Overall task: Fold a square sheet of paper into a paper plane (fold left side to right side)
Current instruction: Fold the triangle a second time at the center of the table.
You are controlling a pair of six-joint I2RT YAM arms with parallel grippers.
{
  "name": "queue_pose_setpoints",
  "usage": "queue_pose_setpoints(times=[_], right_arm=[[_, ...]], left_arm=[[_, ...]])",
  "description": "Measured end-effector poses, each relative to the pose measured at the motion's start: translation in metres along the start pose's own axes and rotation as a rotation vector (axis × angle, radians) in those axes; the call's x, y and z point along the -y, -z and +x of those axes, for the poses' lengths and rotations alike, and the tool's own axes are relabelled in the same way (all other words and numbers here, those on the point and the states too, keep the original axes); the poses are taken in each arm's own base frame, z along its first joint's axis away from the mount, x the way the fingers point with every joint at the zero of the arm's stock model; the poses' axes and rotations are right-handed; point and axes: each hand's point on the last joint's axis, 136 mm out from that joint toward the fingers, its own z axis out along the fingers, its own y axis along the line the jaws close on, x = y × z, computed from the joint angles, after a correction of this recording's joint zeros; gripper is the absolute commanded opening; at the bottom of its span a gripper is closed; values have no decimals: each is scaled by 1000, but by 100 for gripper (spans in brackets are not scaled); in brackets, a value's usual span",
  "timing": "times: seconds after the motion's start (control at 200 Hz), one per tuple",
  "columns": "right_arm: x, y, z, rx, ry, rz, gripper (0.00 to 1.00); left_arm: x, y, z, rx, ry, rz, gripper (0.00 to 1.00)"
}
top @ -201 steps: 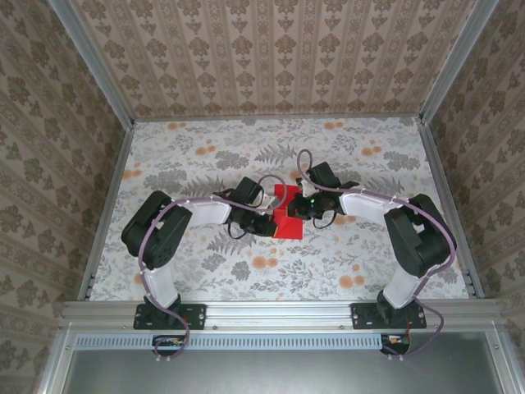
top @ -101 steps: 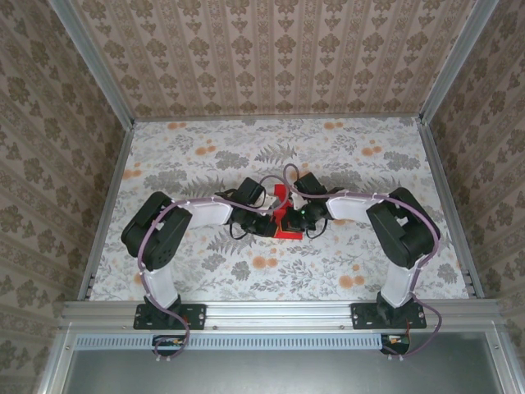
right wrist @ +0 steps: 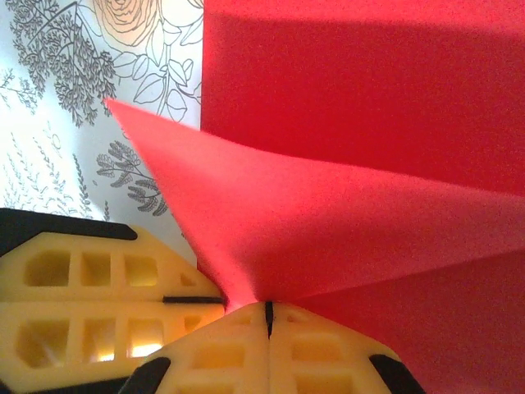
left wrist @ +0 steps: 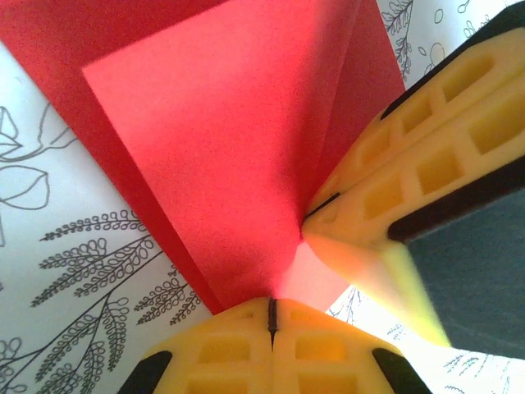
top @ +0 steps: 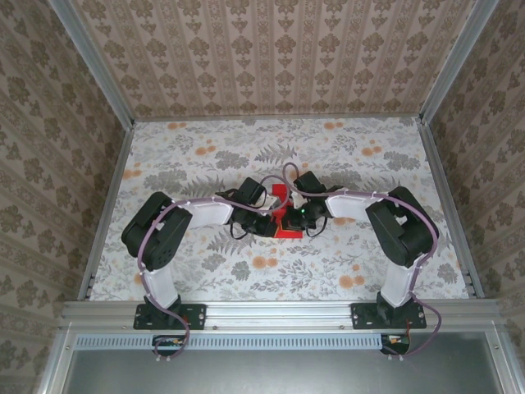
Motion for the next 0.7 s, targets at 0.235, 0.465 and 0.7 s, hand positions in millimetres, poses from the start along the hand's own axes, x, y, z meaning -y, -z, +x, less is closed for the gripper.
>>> queue_pose_setpoints(times=[0.235,0.465,0.7], right_arm=[[-7,5,-8,18,9,-15,0],[-5,-3,-11,11,6,-10,0],[1,-8,-9,-3,-2,-1,0]], left_arm=[[0,0,0,-2,-10,-9,4],[0,0,0,-4,-10,-10,4],[0,0,0,-4,-10,-11,4]])
